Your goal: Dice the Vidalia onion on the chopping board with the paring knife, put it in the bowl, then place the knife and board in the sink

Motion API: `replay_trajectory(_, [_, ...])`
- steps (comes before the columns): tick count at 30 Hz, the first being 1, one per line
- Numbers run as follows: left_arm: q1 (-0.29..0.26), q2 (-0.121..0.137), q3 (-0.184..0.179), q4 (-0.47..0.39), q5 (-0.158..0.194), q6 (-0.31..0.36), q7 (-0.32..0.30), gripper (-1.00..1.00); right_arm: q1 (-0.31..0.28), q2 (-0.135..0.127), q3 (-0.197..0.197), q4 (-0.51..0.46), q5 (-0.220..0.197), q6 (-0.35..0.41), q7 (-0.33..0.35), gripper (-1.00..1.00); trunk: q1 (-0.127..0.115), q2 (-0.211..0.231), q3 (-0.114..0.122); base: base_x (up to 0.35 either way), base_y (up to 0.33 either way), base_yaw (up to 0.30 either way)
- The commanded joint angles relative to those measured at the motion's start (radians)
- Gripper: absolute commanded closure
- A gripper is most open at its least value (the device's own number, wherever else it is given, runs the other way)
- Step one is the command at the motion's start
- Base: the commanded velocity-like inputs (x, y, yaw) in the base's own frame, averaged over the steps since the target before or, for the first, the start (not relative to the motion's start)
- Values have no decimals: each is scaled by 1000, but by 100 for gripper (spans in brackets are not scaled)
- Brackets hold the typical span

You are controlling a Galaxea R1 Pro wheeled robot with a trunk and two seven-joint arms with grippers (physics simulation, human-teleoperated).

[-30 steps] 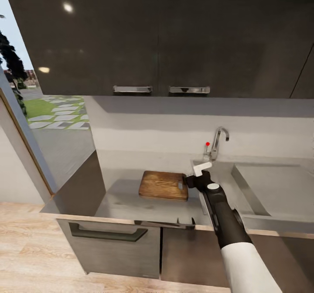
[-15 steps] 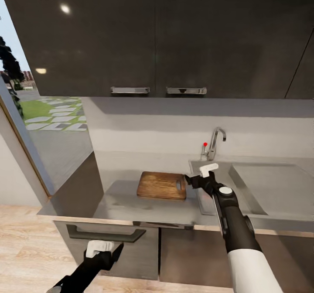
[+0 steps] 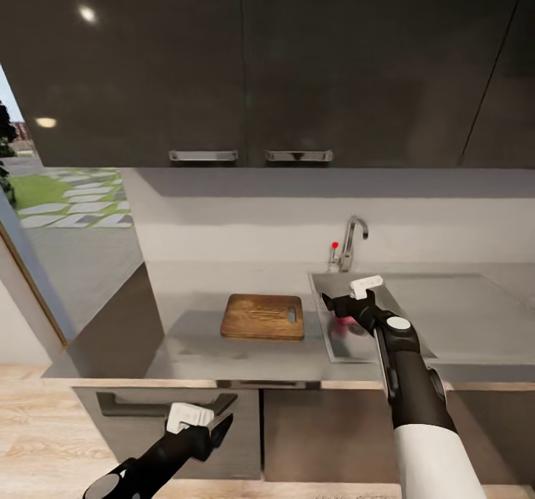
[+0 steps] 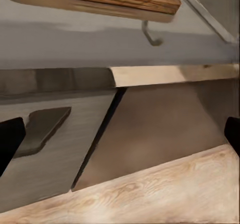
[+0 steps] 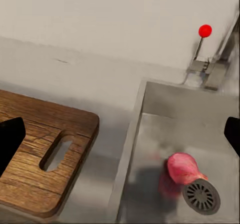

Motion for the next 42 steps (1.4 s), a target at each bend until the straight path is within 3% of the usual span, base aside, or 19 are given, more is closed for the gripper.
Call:
replay_trajectory(1, [0,-1,-8,-3,1,7,-5,-100,-1,1,-3,-1,11,2,10,-100,1,-2,-2,0,0,-287])
replay_trajectory(11, [-14,0,-29,-2,0,5,-6,-100,-1,1,-5,-3,11,3,10,-100,1,-2,0,0,0,-296])
replay_trajectory(15, [-65,9,-28,-1,0,6,-5,-100,-2,1,-10,-3,12,2,9,-100,1,-2,0,0,0,-300])
replay_trajectory(18, [-102,18,-26,0,1,14,-3,-100,-1,1,-38,-3,12,2,10,-100,1,-2,0,0,0,-300])
replay_trajectory(20, [-161,22,-25,1,2,63,-1,-100,-2,1,-78,-4,12,2,10,-100,1,-2,0,0,0,-300])
replay_trajectory(23, [-208,23,-25,2,2,122,-1,-100,-1,1,-94,-9,12,2,10,-100,1,-2,0,0,0,-292])
replay_trajectory(25, [-274,23,-25,2,2,176,-1,-100,-2,1,-104,-22,12,2,11,-100,1,-2,1,0,0,-241])
replay_trajectory(31, [-412,20,-25,3,3,212,0,-100,-1,1,-105,-59,11,1,11,-100,1,-2,2,0,0,-173])
replay_trajectory(33, [-433,17,-25,5,3,215,0,-100,-1,1,-105,-61,11,0,11,-100,1,-2,2,0,0,-197])
replay_trajectory(35, [-488,1,-25,13,3,218,0,-100,-1,1,-106,-64,11,-1,11,-100,1,-2,2,0,0,-225])
replay_trajectory(42, [-593,-13,-29,64,2,328,-5,-100,-1,1,-107,-66,11,2,11,-100,1,-2,2,0,0,-244])
